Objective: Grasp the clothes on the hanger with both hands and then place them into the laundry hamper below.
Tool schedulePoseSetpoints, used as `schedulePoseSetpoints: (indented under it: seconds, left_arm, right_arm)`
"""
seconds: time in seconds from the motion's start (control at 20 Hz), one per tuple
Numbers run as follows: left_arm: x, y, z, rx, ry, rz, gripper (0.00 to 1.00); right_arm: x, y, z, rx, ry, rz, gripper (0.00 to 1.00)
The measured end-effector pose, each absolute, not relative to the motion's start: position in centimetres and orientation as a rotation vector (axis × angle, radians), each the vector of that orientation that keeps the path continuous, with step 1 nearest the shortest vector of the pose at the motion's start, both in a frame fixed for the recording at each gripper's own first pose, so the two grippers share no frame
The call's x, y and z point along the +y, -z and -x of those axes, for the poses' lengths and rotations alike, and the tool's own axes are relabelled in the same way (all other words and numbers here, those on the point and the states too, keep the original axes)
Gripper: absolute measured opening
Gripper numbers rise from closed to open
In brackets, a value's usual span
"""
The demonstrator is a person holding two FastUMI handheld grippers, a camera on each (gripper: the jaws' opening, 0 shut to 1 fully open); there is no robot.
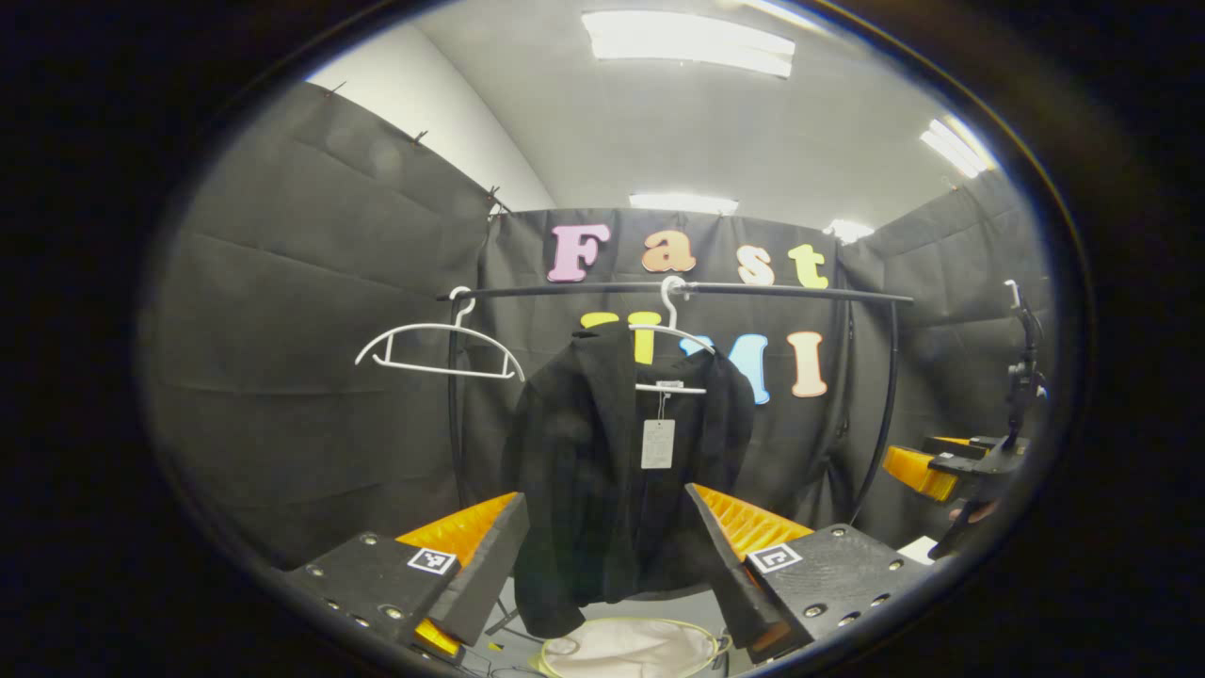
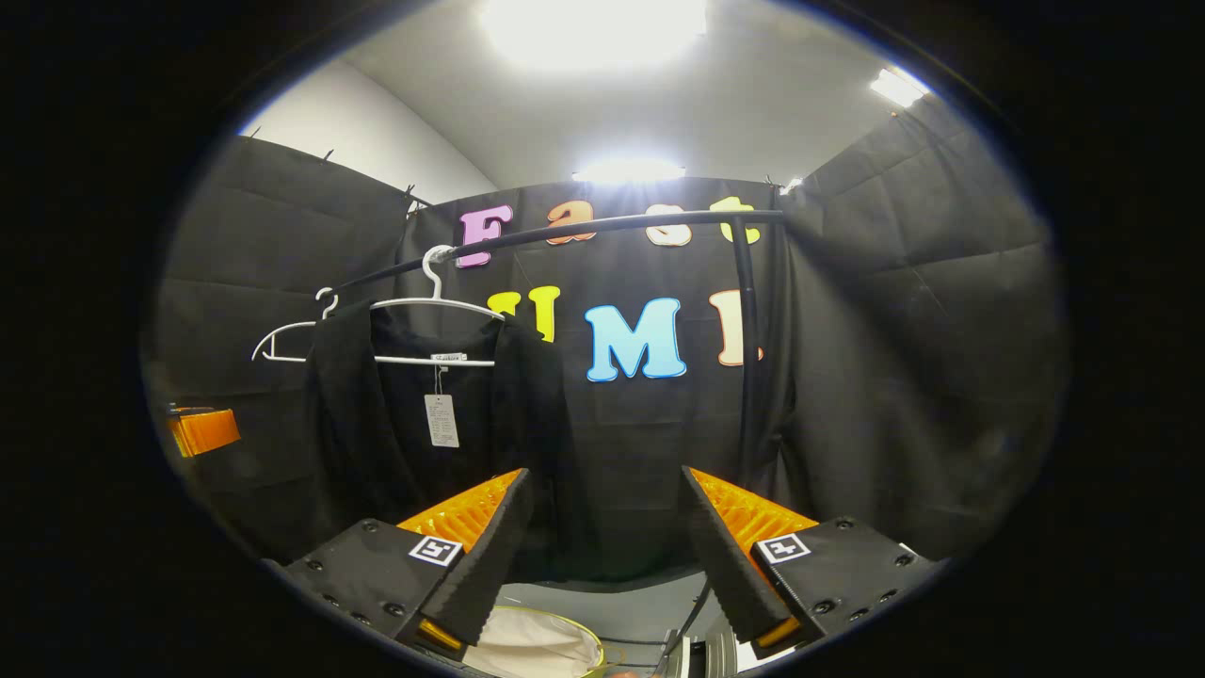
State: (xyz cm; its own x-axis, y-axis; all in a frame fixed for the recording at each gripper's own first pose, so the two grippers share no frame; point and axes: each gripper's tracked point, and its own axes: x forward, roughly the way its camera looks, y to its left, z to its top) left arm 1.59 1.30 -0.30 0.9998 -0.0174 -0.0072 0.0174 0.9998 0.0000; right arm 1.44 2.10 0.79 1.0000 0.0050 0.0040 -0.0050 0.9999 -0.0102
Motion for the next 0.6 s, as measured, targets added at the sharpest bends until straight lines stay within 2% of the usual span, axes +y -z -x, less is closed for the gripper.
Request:
schedulePoseSetpoints:
  seconds: [0.3,0.35,0.4,0.45,0.55,0.6]
  left_arm:
    - [1.5,0.2,-3.1,0.020,0.021,0.010,0.96]
    - [1.4,0.2,-3.6,0.023,0.022,0.012,0.96]
    - [1.2,0.5,-4.2,0.030,0.022,0.013,0.96]
    - [0.9,0.7,-4.9,0.041,0.024,0.014,0.96]
    - [0.2,1.1,-6.4,0.062,0.022,0.016,0.96]
    - [-0.3,1.1,-7.0,0.067,0.020,0.018,0.96]
  right_arm:
    - [2.5,-1.1,-1.9,0.017,-0.011,0.007,0.98]
    - [2.5,-1.0,-2.2,0.019,-0.014,0.008,0.92]
    - [2.5,-1.0,-2.5,0.023,-0.016,0.011,0.92]
    - [2.6,-0.9,-2.9,0.026,-0.022,0.013,0.98]
    - [2.7,-0.9,-3.9,0.028,-0.036,0.016,0.98]
    - [2.9,-0.8,-4.7,0.027,-0.046,0.018,0.92]
